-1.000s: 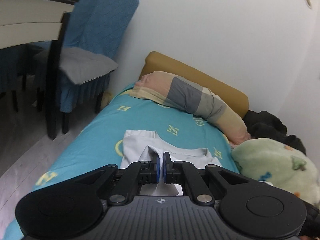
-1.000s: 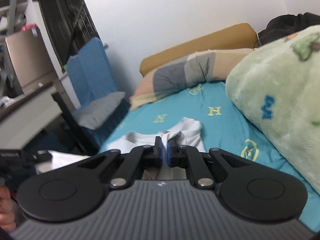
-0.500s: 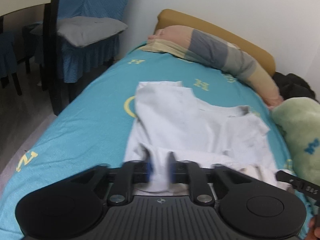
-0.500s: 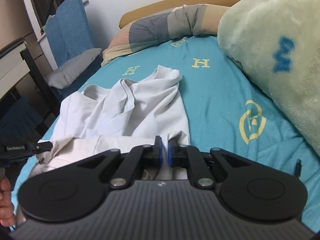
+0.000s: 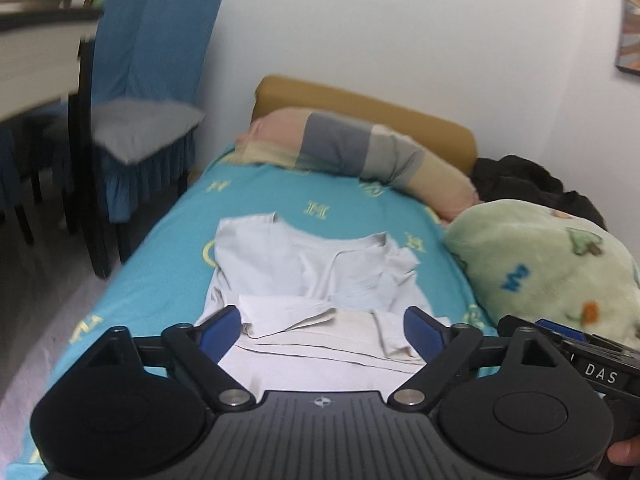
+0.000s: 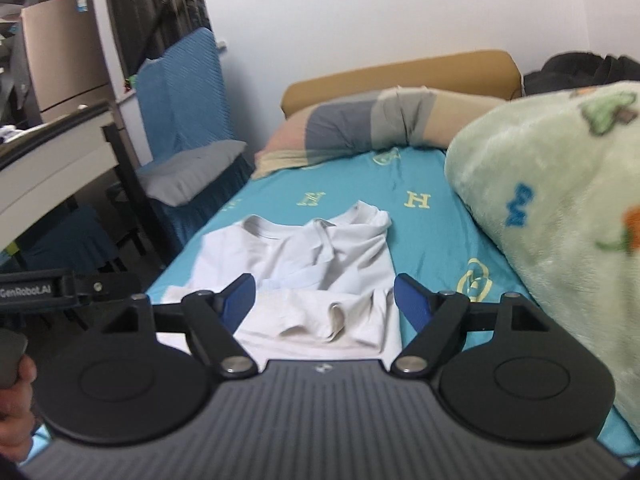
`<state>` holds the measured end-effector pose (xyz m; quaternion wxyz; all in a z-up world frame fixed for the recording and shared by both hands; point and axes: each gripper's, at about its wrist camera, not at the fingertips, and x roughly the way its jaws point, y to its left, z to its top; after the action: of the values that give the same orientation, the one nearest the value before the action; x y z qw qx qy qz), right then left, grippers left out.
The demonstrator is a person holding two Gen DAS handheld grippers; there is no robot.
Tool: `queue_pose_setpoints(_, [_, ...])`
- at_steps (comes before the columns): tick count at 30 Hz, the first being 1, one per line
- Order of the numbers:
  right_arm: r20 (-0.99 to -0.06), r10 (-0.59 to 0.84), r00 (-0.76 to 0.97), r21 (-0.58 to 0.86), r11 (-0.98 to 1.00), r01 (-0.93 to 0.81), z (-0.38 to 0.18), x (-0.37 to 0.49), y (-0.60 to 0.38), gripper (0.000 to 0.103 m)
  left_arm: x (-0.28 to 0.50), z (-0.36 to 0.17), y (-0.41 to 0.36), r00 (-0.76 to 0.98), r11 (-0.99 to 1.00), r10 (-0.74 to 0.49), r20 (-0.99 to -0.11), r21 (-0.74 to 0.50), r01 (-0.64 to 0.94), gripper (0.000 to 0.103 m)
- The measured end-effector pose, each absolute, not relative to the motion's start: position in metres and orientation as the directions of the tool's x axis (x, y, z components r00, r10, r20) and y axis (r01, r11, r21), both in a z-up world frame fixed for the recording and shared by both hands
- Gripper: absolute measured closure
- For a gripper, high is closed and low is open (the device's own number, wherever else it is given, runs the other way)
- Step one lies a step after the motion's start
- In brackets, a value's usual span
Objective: Fold clothes
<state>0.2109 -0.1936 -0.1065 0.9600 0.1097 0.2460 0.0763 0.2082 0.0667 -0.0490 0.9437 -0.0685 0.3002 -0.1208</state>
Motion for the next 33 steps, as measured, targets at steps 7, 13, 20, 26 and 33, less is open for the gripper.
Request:
queue_pose_setpoints(7, [-0.403, 0.237, 0.884, 0.241, 0.959, -0.148, -0.083, 0.161, -0.180, 0.025, 0.151, -0.030, 0.068, 0.806, 0.969, -0.243, -0.539, -0.174, 0.176, 0.010])
queue_pose_setpoints(13, [-0.410, 0.226, 0.883, 0.225, 0.964, -0.143, -0.087, 0.129, -0.175, 0.025, 0.108, -0.025, 0.078, 0.813, 0.972, -0.226, -0.536, -0.174, 0.155, 0.009])
queue_pose_setpoints(20, [-0.382, 0.200, 0.902, 0.194, 0.972, -0.133, -0.085, 0.126, -0.175, 0.025, 0.110, -0.026, 0.073, 0.816, 0.971, -0.233, -0.529, -0.177, 0.163, 0.009])
queue_pose_setpoints(26, [-0.414, 0.196, 0.889, 0.199, 0.972, -0.121, -0.094, 0.135, -0.177, 0.025, 0.122, -0.035, 0.073, 0.779, 0.963, -0.256, -0.573, -0.225, 0.151, 0.009])
queue_pose_setpoints(33, [-0.426, 0.173, 0.888, 0.154, 0.981, -0.117, -0.098, 0.137, -0.172, 0.025, 0.129, -0.045, 0.070, 0.742, 0.956, -0.281, -0.609, -0.249, 0.158, 0.009])
